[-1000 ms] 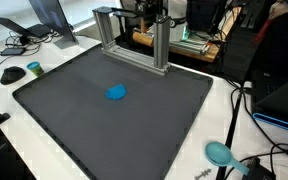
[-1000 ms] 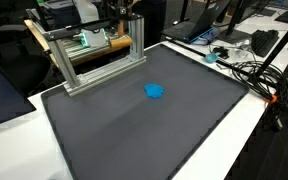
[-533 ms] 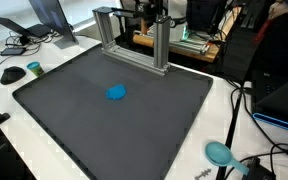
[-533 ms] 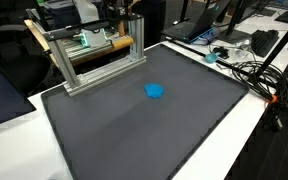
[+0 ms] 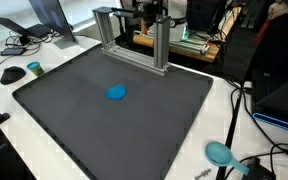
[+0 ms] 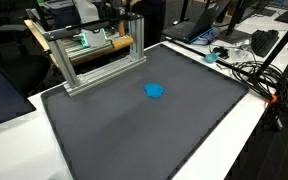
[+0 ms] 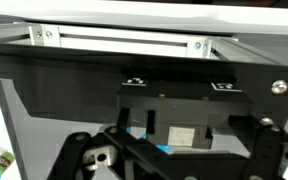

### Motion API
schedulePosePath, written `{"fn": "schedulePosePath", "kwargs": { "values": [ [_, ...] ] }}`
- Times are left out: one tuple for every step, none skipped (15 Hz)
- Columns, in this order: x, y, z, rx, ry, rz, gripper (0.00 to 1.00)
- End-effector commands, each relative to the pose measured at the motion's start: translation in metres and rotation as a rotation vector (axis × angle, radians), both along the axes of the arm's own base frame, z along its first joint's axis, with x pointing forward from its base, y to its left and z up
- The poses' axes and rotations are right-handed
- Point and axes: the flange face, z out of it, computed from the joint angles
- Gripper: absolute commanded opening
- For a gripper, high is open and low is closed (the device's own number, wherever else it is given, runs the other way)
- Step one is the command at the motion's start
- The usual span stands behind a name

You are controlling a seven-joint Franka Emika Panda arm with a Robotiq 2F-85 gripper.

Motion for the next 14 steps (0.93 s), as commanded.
{"fn": "schedulePosePath", "kwargs": {
  "values": [
    [-0.001,0.000,0.016,-0.084,-0.059,0.012,1.00],
    [0.001,-0.001,0.020,-0.107,-0.066,0.014,1.00],
    [0.005,-0.001,0.025,-0.114,-0.079,0.028,1.00],
    [0.008,-0.001,0.031,-0.087,-0.095,0.057,1.00],
    [0.012,-0.003,0.037,-0.068,-0.112,0.060,1.00],
    [0.016,-0.005,0.046,-0.032,-0.139,0.073,1.00],
    [0.019,-0.008,0.053,-0.004,-0.153,0.078,1.00],
    [0.023,-0.013,0.061,0.010,-0.183,0.083,1.00],
    [0.029,-0.018,0.069,0.023,-0.204,0.082,1.00],
    [0.035,-0.022,0.074,0.026,-0.226,0.088,1.00],
    [0.046,-0.027,0.080,0.013,-0.247,0.070,1.00],
    [0.058,-0.028,0.082,0.018,-0.260,0.069,1.00],
    [0.070,-0.028,0.083,0.021,-0.273,0.057,1.00],
    [0.088,-0.026,0.080,0.022,-0.281,0.047,1.00]
  ]
}}
